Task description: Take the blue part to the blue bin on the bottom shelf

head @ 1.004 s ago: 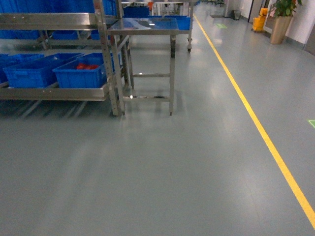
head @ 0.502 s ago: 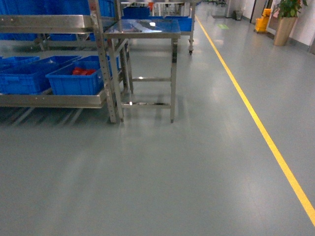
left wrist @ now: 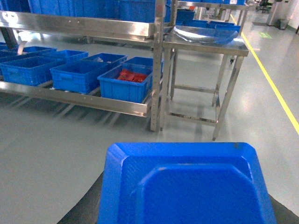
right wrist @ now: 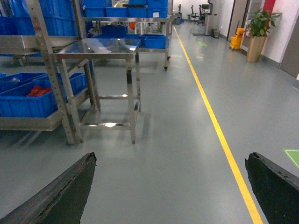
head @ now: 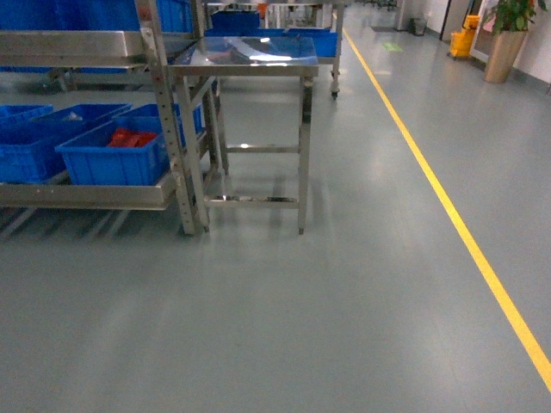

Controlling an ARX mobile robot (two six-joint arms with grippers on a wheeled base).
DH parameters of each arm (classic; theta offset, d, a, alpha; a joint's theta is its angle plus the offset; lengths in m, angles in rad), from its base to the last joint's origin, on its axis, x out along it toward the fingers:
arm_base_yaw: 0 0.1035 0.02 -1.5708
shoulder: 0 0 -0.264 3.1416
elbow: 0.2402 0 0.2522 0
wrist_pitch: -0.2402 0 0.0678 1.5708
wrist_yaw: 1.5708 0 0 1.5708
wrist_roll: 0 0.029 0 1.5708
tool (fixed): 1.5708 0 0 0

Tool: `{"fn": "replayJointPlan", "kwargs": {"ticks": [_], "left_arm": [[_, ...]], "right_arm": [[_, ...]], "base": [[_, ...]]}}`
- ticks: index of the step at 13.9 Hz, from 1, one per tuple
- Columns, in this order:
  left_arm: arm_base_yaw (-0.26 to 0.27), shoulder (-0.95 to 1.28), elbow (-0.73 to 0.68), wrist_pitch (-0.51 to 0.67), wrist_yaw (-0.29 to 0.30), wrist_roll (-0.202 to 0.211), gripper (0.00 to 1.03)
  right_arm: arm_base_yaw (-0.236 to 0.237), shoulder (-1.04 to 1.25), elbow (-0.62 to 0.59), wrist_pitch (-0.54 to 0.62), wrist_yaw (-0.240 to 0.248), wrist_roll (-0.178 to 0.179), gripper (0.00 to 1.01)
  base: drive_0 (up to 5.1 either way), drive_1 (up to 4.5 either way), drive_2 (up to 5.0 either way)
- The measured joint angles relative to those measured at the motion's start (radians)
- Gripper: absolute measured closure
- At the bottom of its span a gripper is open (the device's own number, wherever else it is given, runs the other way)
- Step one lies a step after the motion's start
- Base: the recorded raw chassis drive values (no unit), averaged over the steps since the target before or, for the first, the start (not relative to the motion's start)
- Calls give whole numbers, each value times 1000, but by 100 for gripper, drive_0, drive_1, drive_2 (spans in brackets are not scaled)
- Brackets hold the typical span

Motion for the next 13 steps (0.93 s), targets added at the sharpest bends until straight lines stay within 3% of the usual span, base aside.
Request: {"fn": "replayJointPlan", "kwargs": {"ticks": [13], "left_arm": [[0,1,0,1,-3,0,59]], "right_arm": [[0,0,0,0,0,0,3]], "base": [[14,445,-418]]}}
